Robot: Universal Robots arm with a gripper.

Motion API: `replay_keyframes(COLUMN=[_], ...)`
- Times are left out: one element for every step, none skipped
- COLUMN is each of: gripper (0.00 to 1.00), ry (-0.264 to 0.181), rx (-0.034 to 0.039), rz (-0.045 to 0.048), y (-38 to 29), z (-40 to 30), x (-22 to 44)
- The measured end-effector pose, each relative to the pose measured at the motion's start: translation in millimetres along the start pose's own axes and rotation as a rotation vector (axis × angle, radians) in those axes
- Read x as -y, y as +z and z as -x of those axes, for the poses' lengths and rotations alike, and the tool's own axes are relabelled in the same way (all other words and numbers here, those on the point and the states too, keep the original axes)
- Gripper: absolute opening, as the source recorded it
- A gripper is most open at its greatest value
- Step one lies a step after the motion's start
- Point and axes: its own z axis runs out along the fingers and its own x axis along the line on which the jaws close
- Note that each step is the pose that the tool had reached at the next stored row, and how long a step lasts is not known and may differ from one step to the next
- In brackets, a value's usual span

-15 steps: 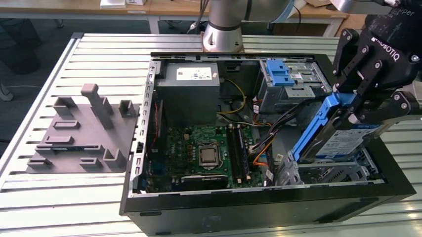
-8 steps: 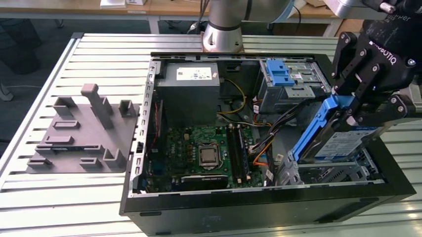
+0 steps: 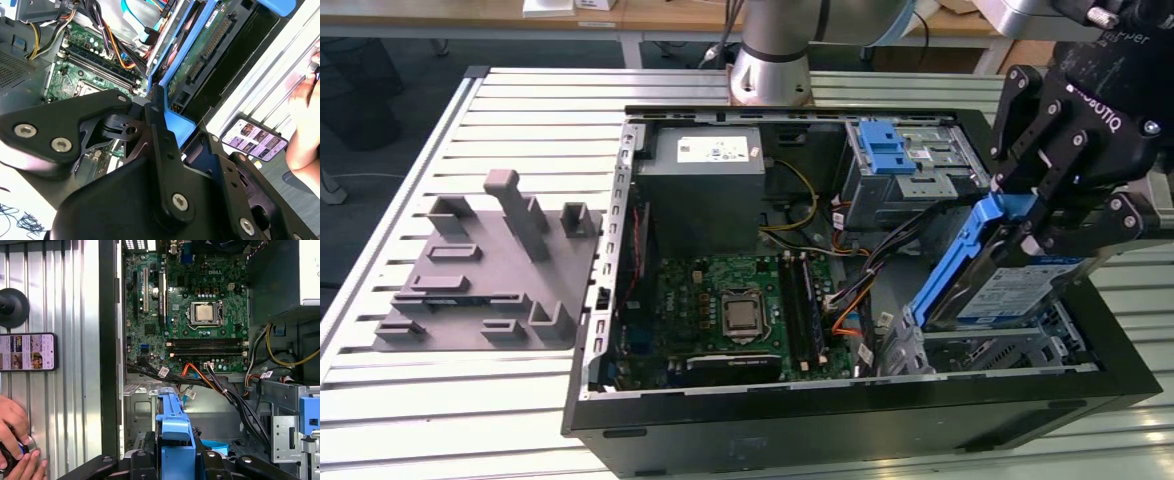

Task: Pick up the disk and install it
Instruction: 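Insert the disk into the insertion slot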

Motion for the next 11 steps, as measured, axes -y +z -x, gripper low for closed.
replay_keyframes(gripper=[0.36, 0.38, 0.38, 0.44, 0.44, 0.44, 0.44, 0.44, 0.44, 0.42, 0.42], ry=[0.000, 0.000, 0.000, 0.000, 0.000, 0.000, 0.000, 0.000, 0.000, 0.000, 0.000], rx=[0.0000, -0.0002, 0.0001, 0.0001, 0.0007, 0.0002, 0.0002, 0.0000, 0.0001, 0.0000, 0.0000], rz=[0.0000, 0.0001, 0.0000, 0.0000, 0.0000, 0.0000, 0.0000, 0.0000, 0.0000, 0.0000, 0.0000], y=[0.1, 0.2, 0.6, 1.6, 3.5, 5.1, 7.0, 8.7, 10.6, 12.4, 14.1], z=[0.0, 0.0, 0.0, 0.0, 0.0, 0.0, 0.1, 0.1, 0.0, 0.0, 0.1], x=[0.0, 0.0, 0.0, 0.0, 0.0, 0.1, 0.1, 0.1, 0.1, 0.2, 0.2])
